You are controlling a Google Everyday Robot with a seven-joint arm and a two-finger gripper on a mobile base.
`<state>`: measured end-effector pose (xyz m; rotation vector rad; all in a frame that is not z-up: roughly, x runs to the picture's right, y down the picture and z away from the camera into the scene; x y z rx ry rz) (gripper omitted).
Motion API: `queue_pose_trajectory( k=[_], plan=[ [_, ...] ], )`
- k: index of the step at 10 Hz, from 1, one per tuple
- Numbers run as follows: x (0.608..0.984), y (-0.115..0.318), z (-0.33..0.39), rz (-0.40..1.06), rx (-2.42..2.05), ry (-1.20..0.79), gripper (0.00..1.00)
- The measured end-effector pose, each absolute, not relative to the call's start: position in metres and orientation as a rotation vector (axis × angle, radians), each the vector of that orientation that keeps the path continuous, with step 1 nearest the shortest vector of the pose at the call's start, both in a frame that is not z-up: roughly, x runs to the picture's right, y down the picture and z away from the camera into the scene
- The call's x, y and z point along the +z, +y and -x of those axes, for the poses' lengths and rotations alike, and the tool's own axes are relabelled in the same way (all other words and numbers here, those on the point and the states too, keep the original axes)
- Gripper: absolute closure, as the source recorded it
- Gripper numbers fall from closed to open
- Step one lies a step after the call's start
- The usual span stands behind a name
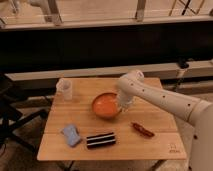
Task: Drag the ceramic bowl in a circle
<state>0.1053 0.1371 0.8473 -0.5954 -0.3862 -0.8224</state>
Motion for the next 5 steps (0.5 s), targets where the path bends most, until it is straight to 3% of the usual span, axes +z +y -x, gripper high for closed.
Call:
queue_pose_trajectory(
  k=[5],
  plan=[
    [0.851,0.134,-0.117,0.607,-0.786,-0.375,0.99]
  ],
)
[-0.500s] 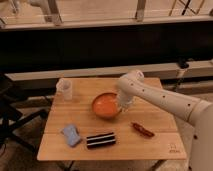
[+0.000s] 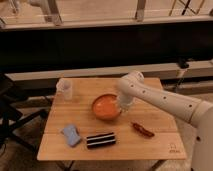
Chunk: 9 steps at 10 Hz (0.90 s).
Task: Drag the ceramic bowl in a circle
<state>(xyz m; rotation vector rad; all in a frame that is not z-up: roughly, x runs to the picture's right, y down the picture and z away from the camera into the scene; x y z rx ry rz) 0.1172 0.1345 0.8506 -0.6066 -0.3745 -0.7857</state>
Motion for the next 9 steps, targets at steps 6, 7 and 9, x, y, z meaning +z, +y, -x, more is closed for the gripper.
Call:
queue_pose_trajectory(
  k=[6,7,9],
  plan=[
    [0.8477,0.1363,-0.1140,0.626,-0.763,-0.363,0.99],
    [0.8468,0.1367,-0.1121,0.628,-0.751,-0.362,0.99],
    [0.8500,0.1320,-0.1192,0.640,-0.725,-0.349,0.99]
  ],
)
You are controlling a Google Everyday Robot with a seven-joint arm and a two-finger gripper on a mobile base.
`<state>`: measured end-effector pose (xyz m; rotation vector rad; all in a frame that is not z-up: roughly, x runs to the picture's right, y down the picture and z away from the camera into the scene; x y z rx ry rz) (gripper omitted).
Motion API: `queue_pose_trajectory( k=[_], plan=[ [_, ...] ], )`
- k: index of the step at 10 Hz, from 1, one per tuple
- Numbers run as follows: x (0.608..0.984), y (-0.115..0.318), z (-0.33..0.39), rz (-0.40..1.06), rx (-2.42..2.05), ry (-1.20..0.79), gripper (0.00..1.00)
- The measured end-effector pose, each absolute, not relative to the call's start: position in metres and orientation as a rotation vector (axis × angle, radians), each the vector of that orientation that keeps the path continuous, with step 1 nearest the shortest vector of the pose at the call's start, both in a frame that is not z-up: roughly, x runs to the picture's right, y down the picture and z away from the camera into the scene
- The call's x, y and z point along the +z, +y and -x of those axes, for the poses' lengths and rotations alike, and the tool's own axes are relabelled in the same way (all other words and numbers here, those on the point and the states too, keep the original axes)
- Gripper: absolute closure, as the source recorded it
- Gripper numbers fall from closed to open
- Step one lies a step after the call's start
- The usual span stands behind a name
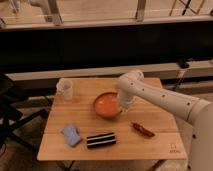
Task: Drag the ceramic bowl in a circle
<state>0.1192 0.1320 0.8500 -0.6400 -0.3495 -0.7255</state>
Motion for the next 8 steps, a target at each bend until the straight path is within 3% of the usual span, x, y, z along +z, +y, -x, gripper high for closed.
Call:
queue_pose_trajectory(
  k=[8],
  plan=[
    [0.845,0.133,-0.117,0.654,-0.719,-0.340,0.99]
  ],
)
